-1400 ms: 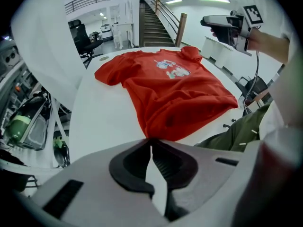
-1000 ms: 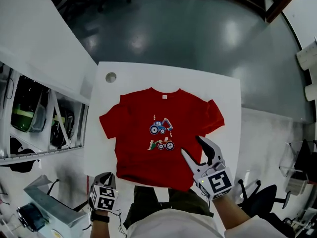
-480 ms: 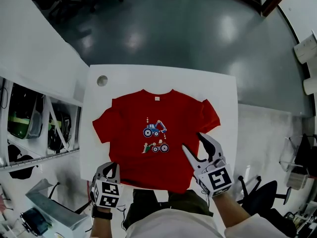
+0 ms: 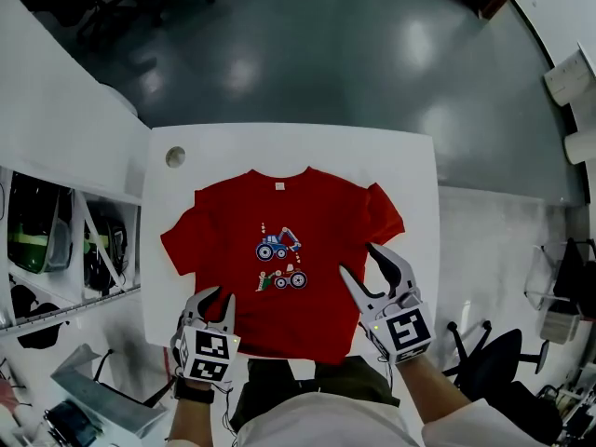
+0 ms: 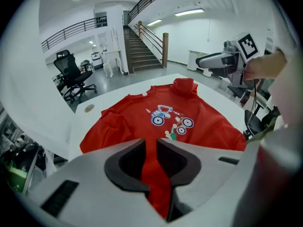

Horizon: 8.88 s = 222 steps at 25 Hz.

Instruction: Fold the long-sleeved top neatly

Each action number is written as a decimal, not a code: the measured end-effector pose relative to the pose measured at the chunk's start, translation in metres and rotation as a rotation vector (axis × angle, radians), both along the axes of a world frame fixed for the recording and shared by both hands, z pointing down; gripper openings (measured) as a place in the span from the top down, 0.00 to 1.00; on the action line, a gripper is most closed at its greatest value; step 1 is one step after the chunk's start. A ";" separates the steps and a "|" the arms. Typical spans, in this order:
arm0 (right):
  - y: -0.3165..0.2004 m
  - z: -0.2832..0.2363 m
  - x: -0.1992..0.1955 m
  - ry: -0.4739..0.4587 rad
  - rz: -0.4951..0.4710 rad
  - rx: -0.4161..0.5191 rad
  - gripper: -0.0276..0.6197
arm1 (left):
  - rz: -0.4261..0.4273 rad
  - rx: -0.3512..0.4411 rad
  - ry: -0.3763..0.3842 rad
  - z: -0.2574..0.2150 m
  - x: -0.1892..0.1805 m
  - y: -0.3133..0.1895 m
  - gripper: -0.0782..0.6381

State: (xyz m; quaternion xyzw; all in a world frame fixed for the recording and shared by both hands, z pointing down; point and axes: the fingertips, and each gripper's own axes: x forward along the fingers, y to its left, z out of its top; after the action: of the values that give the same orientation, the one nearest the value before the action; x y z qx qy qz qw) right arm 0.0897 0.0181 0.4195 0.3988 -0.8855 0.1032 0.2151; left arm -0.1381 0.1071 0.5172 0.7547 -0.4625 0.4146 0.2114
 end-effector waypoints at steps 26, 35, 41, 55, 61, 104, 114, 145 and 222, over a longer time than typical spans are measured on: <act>-0.056 0.033 0.003 0.087 0.016 0.031 0.64 | 0.139 0.069 -0.057 0.011 0.024 -0.095 0.75; -0.095 0.051 -0.013 0.140 -0.027 0.040 0.66 | 0.192 0.101 -0.157 0.018 0.002 -0.153 0.74; -0.124 0.061 -0.022 0.206 -0.075 0.049 0.66 | 0.236 0.103 -0.236 0.025 -0.011 -0.194 0.74; -0.150 0.112 -0.031 0.361 -0.178 -0.021 0.68 | 0.345 0.035 -0.314 0.058 -0.022 -0.231 0.72; -0.157 0.135 -0.036 0.405 -0.229 -0.079 0.68 | 0.388 -0.017 -0.313 0.071 -0.019 -0.232 0.70; -0.222 0.116 -0.026 0.430 -0.264 -0.024 0.80 | 0.316 0.081 -0.313 0.053 -0.009 -0.290 0.76; -0.149 0.123 -0.020 0.712 -0.526 -0.051 0.80 | 0.414 0.121 -0.298 0.027 0.033 -0.251 0.75; -0.153 0.086 0.023 0.671 -0.321 -0.168 0.92 | 0.461 0.069 -0.262 0.037 0.054 -0.221 0.75; -0.145 -0.092 0.074 -0.089 -0.040 0.110 0.92 | 0.305 -0.014 -0.326 0.050 0.015 -0.149 0.75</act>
State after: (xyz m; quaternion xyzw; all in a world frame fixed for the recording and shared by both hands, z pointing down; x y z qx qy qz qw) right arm 0.1641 -0.1269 0.3275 0.3874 -0.9062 0.0679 0.1552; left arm -0.1236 -0.0417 0.5669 0.7373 -0.3683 0.5615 0.0738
